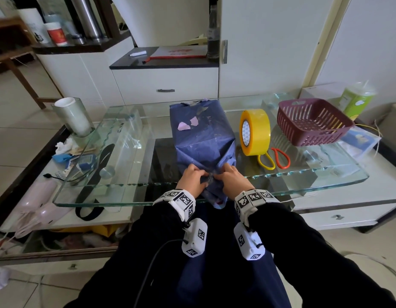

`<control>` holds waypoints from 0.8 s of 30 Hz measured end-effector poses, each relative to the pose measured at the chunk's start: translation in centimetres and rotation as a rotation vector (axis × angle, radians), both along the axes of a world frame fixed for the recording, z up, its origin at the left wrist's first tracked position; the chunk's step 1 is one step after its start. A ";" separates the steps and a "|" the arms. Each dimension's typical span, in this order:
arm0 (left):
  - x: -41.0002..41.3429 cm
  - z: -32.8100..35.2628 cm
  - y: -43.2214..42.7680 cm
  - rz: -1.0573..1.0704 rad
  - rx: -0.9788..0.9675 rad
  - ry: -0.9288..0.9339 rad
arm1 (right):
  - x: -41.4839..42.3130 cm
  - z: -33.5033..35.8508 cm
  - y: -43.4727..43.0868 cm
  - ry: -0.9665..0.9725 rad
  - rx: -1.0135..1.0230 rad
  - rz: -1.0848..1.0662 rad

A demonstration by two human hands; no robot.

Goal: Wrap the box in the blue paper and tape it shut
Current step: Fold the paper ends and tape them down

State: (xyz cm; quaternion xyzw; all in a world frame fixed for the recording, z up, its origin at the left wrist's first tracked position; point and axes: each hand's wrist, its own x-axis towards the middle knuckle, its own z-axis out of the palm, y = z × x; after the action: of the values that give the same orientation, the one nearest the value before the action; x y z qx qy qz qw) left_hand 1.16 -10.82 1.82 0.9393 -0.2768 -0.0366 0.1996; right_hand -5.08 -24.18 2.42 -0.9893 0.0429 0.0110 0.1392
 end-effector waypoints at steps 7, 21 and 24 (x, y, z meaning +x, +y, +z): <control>0.4 -0.5 0.8 -0.011 -0.036 0.042 | 0.3 -0.3 -0.7 0.057 0.115 -0.037; 1.3 2.6 -0.5 -0.023 -0.216 0.153 | 0.4 1.7 -1.7 -0.226 0.315 -0.233; 1.7 3.5 -1.0 -0.030 -0.271 0.186 | 0.4 2.4 -1.8 -0.321 0.323 -0.281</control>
State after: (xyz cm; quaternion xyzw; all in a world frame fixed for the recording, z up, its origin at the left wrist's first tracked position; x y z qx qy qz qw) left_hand 2.91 -11.81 5.35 0.8921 -0.2734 -0.0886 0.3488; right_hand -4.73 -26.00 4.85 -0.9276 0.1548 -0.1589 0.3006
